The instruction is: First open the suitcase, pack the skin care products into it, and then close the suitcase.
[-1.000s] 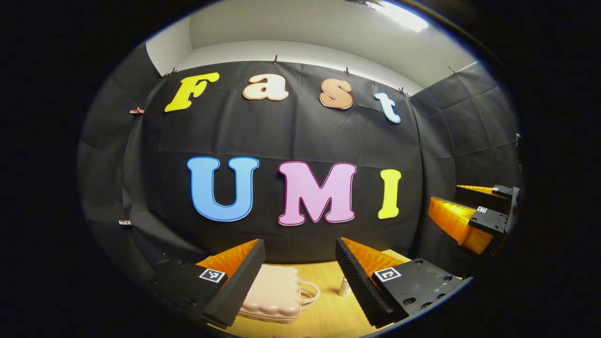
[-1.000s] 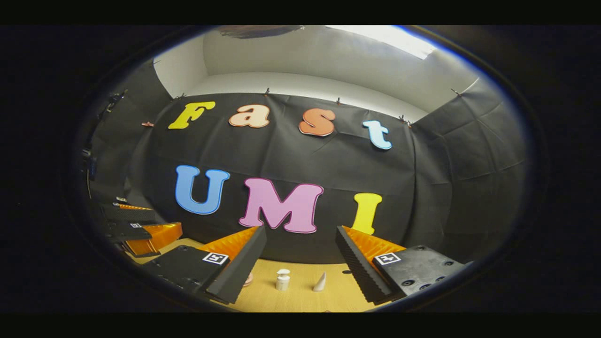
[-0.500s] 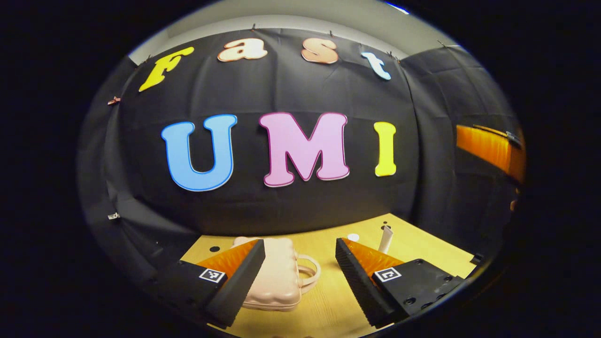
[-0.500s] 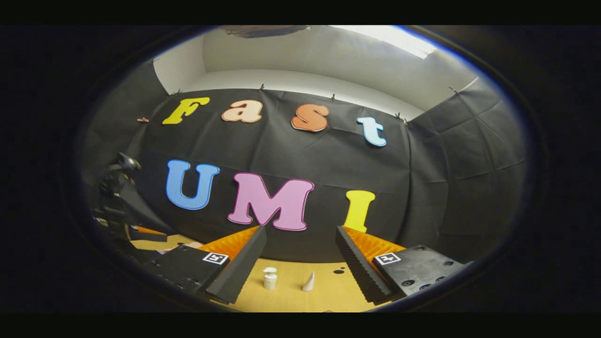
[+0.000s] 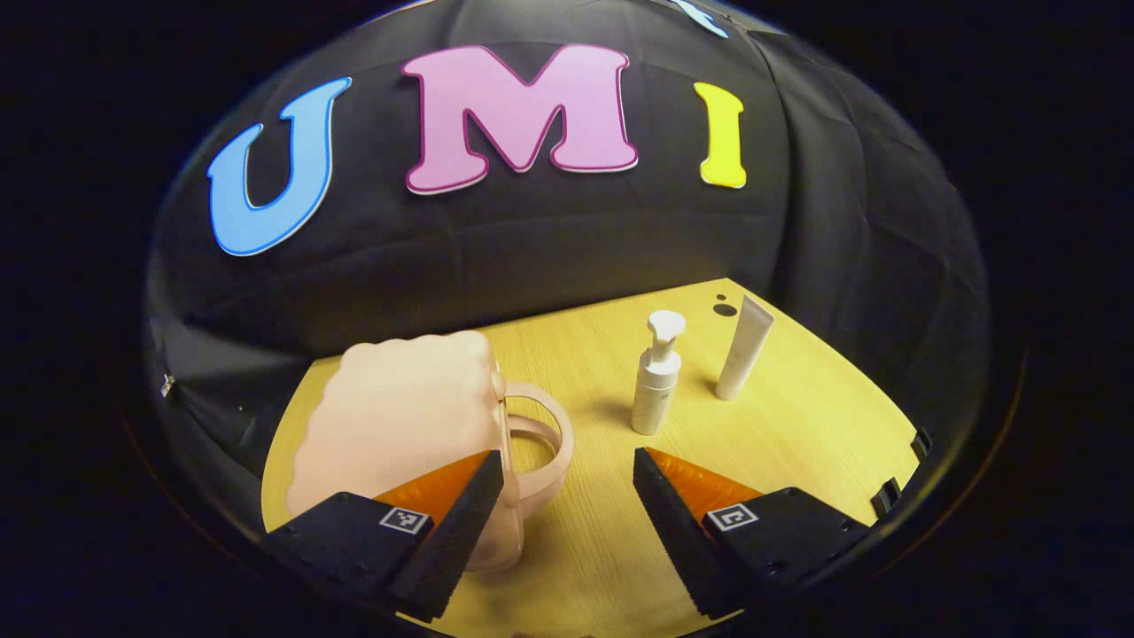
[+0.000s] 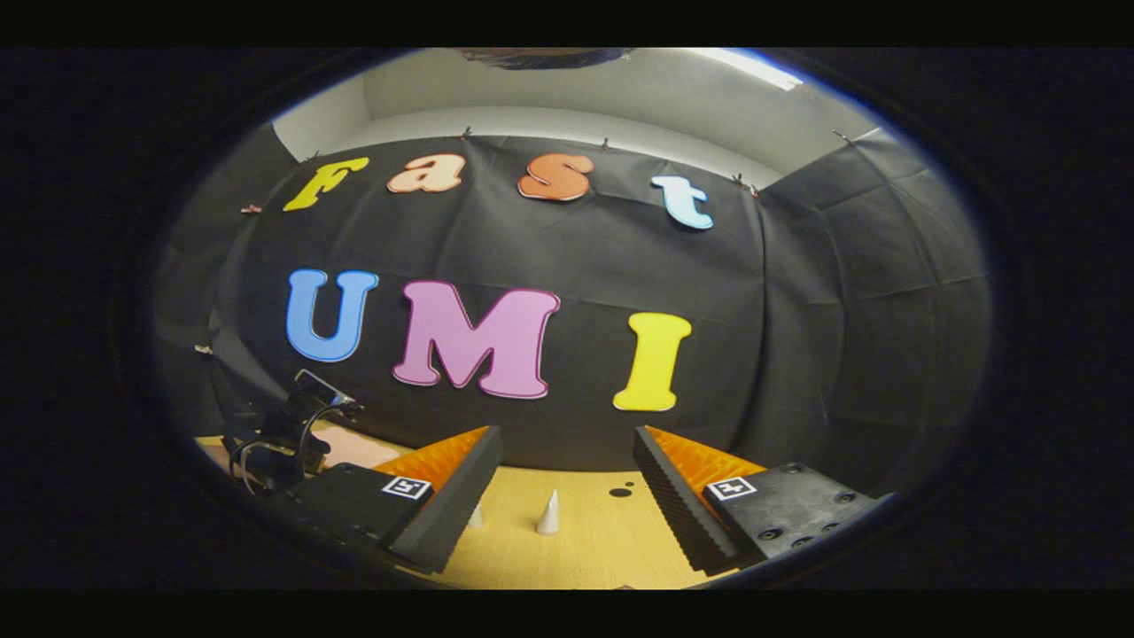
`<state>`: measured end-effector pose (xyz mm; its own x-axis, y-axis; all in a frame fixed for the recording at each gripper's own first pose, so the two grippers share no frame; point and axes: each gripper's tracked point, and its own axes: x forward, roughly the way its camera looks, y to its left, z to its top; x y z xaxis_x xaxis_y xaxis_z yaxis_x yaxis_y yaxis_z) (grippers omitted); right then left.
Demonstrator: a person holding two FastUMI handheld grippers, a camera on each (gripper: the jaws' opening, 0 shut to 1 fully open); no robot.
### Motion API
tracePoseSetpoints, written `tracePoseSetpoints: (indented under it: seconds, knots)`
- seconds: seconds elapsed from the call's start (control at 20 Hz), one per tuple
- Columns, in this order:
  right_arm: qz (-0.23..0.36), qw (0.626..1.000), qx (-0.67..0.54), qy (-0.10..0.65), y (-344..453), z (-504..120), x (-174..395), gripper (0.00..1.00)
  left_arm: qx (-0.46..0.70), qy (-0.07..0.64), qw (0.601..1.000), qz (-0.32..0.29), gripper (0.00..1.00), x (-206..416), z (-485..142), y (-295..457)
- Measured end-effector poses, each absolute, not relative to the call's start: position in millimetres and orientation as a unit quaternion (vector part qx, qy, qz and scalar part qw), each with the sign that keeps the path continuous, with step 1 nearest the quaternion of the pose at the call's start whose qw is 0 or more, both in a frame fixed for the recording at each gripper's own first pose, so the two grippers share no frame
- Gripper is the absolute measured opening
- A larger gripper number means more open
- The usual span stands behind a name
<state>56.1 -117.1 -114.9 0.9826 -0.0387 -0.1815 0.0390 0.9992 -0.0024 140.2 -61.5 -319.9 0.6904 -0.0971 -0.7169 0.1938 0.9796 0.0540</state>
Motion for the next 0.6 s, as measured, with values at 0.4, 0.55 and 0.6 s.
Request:
tracePoseSetpoints:
  seconds: [0.4, 0.55, 0.6]
  knots:
    - [-0.019, 0.991, 0.022, 0.129, -155.8, -165.7, 78.9, 0.96, 0.122, 0.473, 0.870, -0.071, 0.98, 185.9, -396.1, -69.7]
    - [-0.002, 0.992, 0.023, 0.127, -152.7, -169.3, 84.8, 0.97, 0.122, 0.489, 0.861, -0.058, 0.87, 195.7, -406.5, -67.1]
    - [0.003, 0.991, 0.026, 0.128, -151.4, -169.8, 85.4, 0.97, 0.109, 0.500, 0.857, -0.060, 0.78, 196.7, -412.4, -71.0]
